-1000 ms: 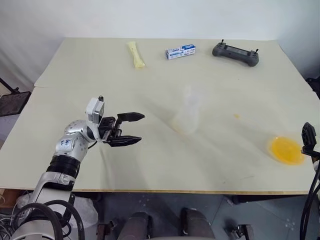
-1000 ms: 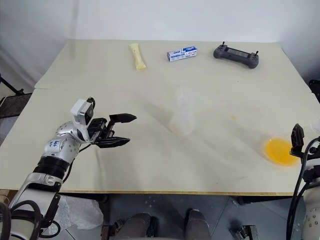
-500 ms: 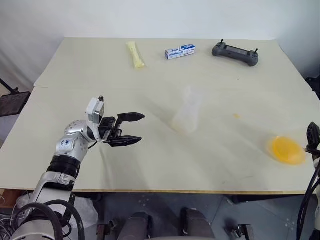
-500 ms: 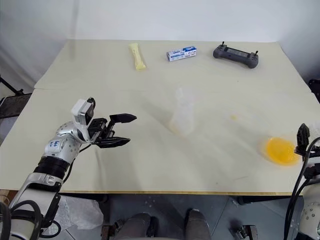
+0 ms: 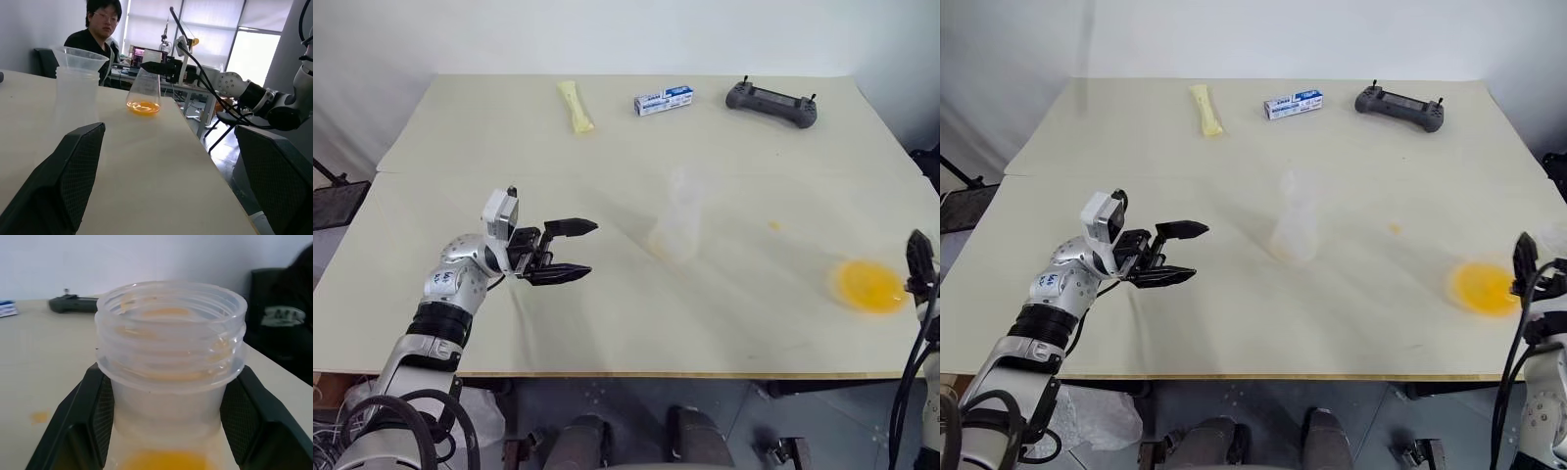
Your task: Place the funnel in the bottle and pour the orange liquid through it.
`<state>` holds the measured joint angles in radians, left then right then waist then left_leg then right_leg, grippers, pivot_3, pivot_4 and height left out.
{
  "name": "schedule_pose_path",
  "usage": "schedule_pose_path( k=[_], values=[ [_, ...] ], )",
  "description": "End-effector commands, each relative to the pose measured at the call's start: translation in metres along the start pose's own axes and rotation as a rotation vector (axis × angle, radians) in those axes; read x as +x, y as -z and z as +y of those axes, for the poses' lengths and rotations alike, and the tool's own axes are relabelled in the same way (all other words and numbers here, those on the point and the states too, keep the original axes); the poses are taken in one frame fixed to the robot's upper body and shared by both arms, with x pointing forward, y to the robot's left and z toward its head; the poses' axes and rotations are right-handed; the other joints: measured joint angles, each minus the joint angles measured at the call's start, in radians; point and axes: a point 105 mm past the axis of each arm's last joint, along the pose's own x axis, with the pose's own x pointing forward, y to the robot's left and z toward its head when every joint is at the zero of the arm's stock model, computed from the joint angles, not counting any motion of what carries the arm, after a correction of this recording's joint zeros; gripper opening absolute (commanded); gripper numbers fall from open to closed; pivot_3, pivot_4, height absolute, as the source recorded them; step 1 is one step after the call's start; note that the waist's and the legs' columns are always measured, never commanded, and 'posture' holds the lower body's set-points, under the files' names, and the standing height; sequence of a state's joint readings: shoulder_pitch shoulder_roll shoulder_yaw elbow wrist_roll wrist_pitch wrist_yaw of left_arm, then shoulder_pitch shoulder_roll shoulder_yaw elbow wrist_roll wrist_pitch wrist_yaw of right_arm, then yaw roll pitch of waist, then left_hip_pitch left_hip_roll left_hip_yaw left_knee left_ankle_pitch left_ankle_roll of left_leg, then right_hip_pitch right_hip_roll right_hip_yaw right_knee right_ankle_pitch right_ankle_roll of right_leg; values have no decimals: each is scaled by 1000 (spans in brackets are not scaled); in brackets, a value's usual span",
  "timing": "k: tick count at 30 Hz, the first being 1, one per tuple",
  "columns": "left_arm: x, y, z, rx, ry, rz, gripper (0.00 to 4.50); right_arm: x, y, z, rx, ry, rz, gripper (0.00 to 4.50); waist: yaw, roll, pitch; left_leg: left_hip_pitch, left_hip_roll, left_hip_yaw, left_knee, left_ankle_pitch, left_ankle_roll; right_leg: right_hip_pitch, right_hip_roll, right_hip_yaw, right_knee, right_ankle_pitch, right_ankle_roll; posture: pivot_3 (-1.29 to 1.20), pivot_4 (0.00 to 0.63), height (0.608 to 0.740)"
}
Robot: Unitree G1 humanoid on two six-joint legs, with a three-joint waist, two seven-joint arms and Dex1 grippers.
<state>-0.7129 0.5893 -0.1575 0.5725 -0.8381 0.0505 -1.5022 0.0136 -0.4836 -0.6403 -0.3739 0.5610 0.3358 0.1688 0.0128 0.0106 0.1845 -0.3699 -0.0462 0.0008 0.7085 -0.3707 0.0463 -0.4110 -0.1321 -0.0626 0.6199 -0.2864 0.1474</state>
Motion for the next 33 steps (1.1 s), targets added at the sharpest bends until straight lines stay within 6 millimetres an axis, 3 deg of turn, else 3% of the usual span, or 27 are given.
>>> schedule_pose_path(
  k=[1, 4, 8, 13, 21, 27, 33],
  values=[
    [2, -9, -7, 39, 114, -4, 4500, 3, -33, 35, -113, -145, -59, 2535, 1, 0, 0, 0, 0, 0, 0, 0, 0, 0, 0, 0, 0, 0, 0, 0, 150, 740],
    [1, -7, 0, 39, 86, 18, 4500, 6, -44, 61, -204, -242, -71, 2535, 2, 0, 0, 0, 0, 0, 0, 0, 0, 0, 0, 0, 0, 0, 0, 0, 150, 740],
    [-1, -7, 3, 53, 68, 21, 4500, 17, -76, 109, -267, -361, -154, 2535, 0, 0, 0, -1, 0, 1, 0, 0, 0, -1, 0, -1, -1, 0, 0, 0, 150, 740],
    [-2, -9, 10, 90, 46, 58, 4500, 28, -92, 145, -369, -462, -199, 2535, -1, 0, 0, -2, 1, 0, -1, 0, 0, -2, 1, -3, -1, 0, 0, 0, 150, 740],
    [5, -16, 17, 190, 51, 60, 4500, 43, -107, 178, -526, -551, -229, 2535, 3, -1, 1, -3, -1, 0, -1, -1, 1, -2, -1, -4, -2, 0, 0, 0, 150, 740],
    [11, -20, 21, 187, 61, 36, 4500, 48, -100, 193, -715, -616, -200, 2535, -1, -1, 1, -4, -1, 0, -1, -1, 1, -3, -1, -5, -2, 0, 0, 0, 150, 740],
    [16, -29, 23, 174, 67, -28, 4500, 52, -91, 197, -1014, -608, -205, 2535, -15, -1, 1, -5, -1, 0, -1, -1, 1, -3, -1, -5, -2, 0, 0, 0, 150, 740]
  ],
)
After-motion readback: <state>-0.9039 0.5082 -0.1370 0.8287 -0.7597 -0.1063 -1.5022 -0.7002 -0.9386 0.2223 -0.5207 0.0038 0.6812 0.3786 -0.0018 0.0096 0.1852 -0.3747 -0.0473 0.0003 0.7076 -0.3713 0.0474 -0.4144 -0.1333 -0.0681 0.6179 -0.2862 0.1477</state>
